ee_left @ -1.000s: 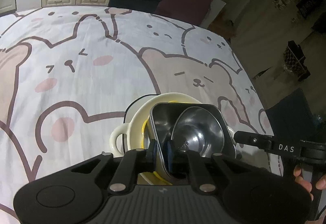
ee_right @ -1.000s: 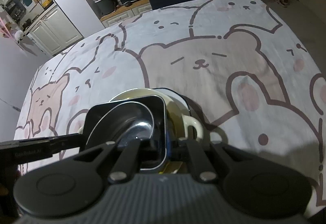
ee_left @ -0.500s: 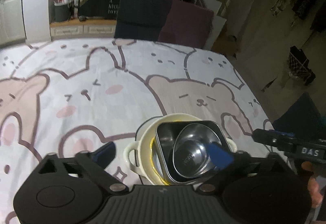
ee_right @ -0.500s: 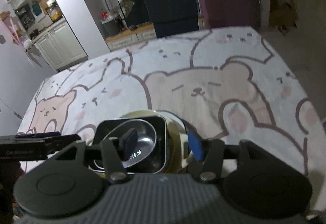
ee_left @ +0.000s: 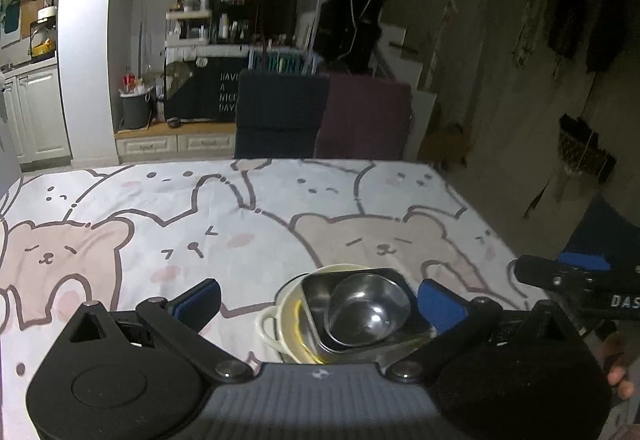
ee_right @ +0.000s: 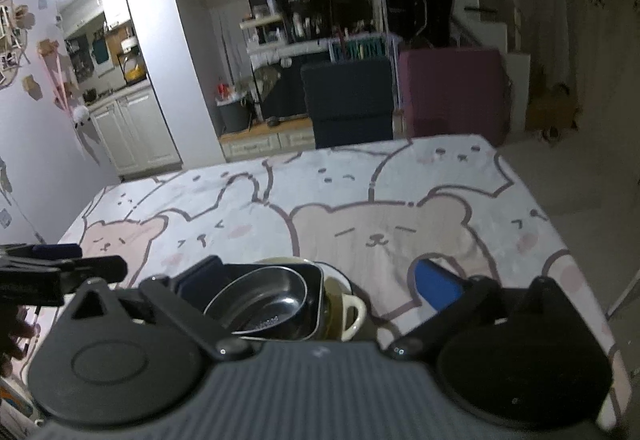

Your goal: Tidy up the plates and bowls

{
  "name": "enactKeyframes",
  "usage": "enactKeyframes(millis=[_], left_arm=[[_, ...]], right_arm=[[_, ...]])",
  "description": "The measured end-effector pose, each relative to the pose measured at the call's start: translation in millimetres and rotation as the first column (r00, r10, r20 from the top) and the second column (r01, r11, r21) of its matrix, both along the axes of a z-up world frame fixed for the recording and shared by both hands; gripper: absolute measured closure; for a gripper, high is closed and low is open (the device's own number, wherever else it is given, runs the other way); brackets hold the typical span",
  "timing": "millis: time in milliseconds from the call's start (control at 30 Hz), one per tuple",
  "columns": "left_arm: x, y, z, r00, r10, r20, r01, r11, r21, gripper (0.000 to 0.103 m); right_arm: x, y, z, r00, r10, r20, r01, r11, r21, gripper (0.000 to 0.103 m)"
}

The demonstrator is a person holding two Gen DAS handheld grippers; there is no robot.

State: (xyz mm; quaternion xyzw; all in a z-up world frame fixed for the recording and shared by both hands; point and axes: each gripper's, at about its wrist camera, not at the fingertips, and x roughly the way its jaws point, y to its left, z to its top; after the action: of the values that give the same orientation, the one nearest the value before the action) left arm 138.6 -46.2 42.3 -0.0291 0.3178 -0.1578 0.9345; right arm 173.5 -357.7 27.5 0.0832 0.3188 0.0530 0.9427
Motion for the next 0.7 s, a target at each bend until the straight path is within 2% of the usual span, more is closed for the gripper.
enactKeyframes(millis=[200, 467, 600, 700], left_arm=[[-41.4, -2.8, -4.3, 0.998, 0.029, 0.049, -0.029, 1.0, -0.002, 0.0], [-85.6, -0.9, -22.3, 0.996, 0.057, 0.071, -0.06, 0.997, 0.051, 0.0], [-100.2, 5.0, -30.3, 0.995, 0.066, 0.075, -0.071, 0.995, 0.066, 0.0], [-108.8, 11.2, -30.2, 0.991, 0.082, 0.107, -0.089, 0.994, 0.059, 0.0]], right_arm=[[-34.0, 3.6, 0.5, 0.997, 0.009, 0.078, -0.006, 0.999, -0.037, 0.0], [-73.6, 11.2, 0.7, 0.988, 0.045, 0.146, -0.037, 0.998, -0.058, 0.0], [-94.8, 17.5, -4.0, 0.985, 0.053, 0.161, -0.04, 0.996, -0.086, 0.0], [-106.3, 19.4, -8.6, 0.985, 0.058, 0.165, -0.041, 0.994, -0.106, 0.0]])
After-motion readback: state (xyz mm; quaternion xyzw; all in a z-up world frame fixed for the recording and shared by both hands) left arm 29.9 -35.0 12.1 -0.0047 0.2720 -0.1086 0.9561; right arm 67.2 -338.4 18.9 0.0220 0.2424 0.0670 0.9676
